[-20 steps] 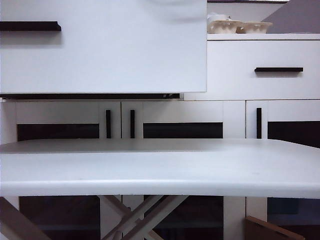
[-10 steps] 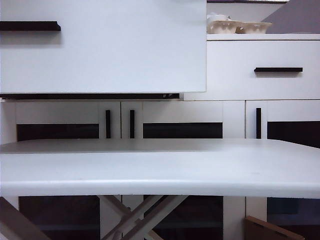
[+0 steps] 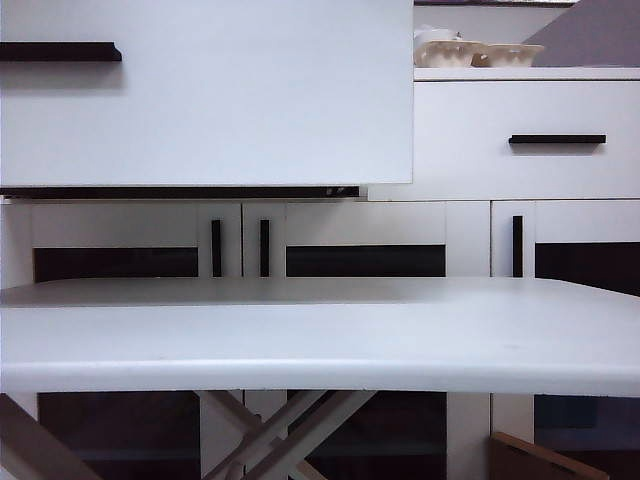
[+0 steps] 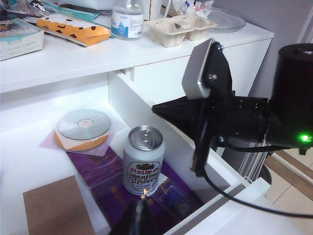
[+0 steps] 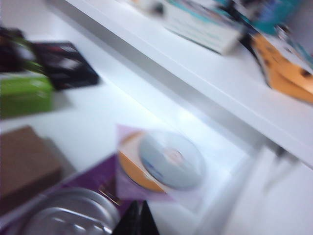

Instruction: Pick up a can of beer from the white table, open the left drawer, place the beer inside the drawer, and finally close the drawer.

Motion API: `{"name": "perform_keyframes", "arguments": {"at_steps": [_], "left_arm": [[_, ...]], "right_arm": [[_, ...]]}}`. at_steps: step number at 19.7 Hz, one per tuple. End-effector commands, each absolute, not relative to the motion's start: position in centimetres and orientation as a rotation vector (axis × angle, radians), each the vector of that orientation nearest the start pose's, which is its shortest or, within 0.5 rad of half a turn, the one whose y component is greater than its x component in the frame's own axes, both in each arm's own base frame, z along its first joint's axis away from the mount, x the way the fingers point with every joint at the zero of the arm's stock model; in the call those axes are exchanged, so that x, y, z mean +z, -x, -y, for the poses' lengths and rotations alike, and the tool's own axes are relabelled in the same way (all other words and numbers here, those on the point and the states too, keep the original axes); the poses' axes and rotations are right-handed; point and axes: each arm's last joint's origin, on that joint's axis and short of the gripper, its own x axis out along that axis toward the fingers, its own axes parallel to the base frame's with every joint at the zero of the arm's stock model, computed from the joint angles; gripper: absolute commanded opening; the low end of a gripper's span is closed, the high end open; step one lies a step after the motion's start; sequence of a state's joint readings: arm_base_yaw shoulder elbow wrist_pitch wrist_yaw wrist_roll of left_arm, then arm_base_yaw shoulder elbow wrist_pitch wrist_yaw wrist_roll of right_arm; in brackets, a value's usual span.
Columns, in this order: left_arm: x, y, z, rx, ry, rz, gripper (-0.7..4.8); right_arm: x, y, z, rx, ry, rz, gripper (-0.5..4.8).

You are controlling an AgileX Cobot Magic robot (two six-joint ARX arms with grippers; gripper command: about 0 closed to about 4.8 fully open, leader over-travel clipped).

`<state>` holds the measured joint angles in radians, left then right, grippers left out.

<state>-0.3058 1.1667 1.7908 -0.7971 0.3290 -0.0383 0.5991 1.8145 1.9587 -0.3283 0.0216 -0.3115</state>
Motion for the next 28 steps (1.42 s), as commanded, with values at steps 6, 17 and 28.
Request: {"name": "perform_keyframes", "arguments": {"at_steps": [6, 17, 28], "left_arm": [[52.5, -16.1, 6.1, -0.631, 0.037, -0.167, -0.05], [52.4, -16.1, 6.1, -0.632, 0.038, -0.172, -0.05], [50.9, -15.6, 5.9, -0.62, 0.025, -0.335, -0.05]], "right_arm": [[41.6, -35.0, -23.9, 0.583, 0.318, -0.206, -0.06], [42.3, -33.8, -23.7, 0.754, 0.291, -0.22, -0.06], [49.6, -23.3, -16.6, 0.773, 0.174, -0.307, -0.06]]}}
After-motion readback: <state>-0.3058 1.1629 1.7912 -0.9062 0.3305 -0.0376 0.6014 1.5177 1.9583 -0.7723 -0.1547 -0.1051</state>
